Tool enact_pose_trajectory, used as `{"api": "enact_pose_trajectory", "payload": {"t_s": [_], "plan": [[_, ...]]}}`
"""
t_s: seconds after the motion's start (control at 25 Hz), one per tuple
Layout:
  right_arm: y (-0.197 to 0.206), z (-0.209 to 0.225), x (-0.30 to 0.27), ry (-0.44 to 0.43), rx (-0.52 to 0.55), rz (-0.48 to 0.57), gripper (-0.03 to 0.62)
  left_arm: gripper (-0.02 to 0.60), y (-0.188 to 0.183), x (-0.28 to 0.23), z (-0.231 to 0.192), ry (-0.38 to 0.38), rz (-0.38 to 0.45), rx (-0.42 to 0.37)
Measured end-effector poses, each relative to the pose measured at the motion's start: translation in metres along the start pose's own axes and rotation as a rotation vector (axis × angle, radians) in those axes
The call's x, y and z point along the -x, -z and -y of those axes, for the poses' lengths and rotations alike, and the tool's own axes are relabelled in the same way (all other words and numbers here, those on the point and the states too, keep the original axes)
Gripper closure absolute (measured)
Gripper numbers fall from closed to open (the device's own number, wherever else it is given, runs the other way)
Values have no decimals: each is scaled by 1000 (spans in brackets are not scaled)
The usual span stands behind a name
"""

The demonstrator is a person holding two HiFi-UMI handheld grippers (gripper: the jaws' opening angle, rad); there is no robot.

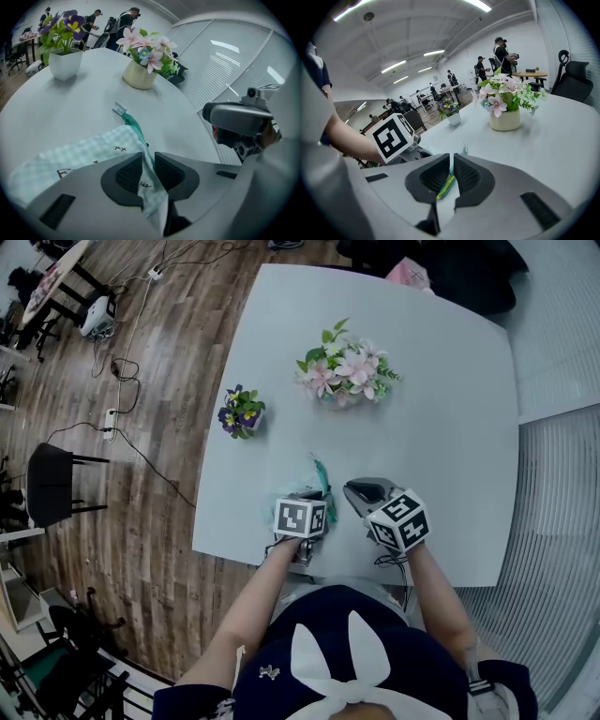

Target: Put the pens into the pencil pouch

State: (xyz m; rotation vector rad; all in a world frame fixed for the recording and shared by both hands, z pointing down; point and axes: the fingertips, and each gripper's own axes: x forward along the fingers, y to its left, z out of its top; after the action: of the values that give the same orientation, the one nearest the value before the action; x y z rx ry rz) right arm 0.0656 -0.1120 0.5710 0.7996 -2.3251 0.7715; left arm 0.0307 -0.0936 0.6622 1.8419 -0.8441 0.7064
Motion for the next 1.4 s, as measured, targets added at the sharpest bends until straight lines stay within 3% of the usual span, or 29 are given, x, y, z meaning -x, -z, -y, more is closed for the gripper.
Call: {"api": "enact_pose_trajectory", "payload": {"t_s": [0.16,0.56,0.76,1.08,1.4], "plan": [[-1,3,2,5,4,4,560,443,-3,4,6,52,-3,-6],[-10,-2,15,22,35,49,560,443,-41,51,-1,23,189,19],[-21,-3,23,46,52,102,563,445,-55,83,-6,-43,295,2],[-40,-22,40,71,103,180,586,537,-75,142,16,-105,507,-39],[-52,-52,59,49,166,236,589,558,-70,170,48,-149,551,-175]]}}
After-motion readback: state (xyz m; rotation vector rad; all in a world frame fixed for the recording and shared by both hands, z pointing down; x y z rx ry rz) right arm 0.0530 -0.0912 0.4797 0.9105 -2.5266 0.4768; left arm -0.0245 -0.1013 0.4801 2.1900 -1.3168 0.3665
